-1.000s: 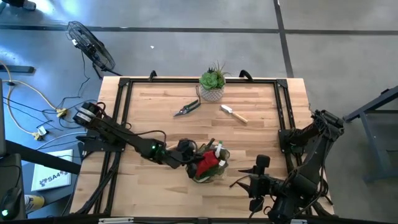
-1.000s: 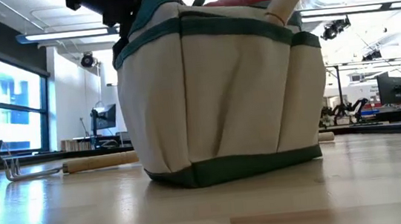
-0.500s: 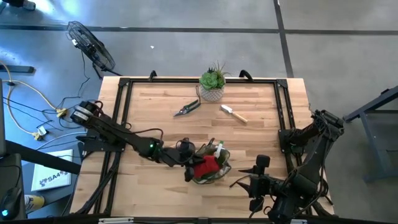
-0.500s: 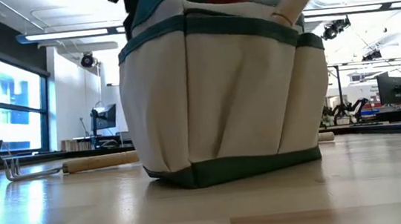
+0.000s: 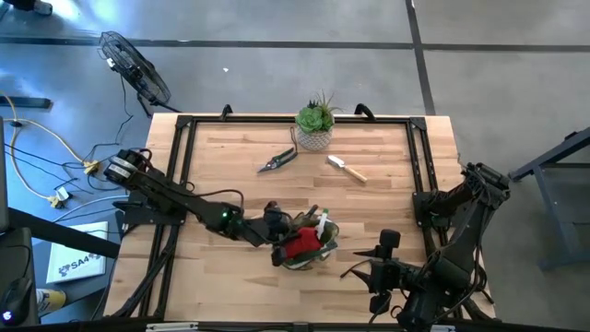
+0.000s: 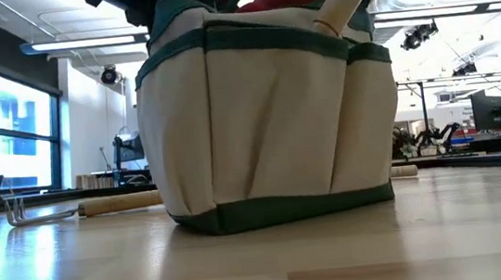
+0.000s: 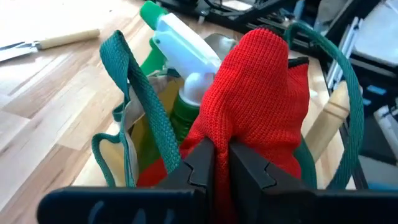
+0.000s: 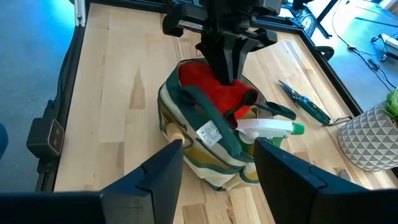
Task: Pick & Place Garden tools in Gardening bag
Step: Put the red gloves into the green gardening bag, then put the bottom green shear scissors into the green gardening bag
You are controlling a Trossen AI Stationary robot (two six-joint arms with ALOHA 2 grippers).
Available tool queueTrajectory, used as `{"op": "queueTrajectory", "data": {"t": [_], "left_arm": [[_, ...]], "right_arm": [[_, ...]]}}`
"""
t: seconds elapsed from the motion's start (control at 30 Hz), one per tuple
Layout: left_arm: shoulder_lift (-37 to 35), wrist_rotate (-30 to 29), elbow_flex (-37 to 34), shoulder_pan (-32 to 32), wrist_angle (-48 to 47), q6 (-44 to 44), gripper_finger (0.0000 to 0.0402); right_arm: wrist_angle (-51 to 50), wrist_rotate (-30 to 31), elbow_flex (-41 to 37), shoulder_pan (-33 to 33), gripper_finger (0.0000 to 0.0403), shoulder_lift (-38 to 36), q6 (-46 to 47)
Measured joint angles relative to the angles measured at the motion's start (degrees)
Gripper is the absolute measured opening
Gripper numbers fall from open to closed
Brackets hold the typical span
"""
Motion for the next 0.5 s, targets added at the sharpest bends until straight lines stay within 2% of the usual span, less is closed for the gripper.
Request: {"op": "queueTrajectory", "data": {"t": [0.17, 0.5], "left_arm": [[0.0, 0.48, 0.0, 0.0, -2.59, 0.4, 0.0061], [-0.22, -0.84, 0.0, 0.0, -2.62, 0.65, 0.0188]], "right_arm": [[0.04, 0.0, 0.0, 0.0, 0.0188, 0.0, 0.0], [0.09, 0.0, 0.0, 0.0, 0.0188, 0.0, 0.02]]}}
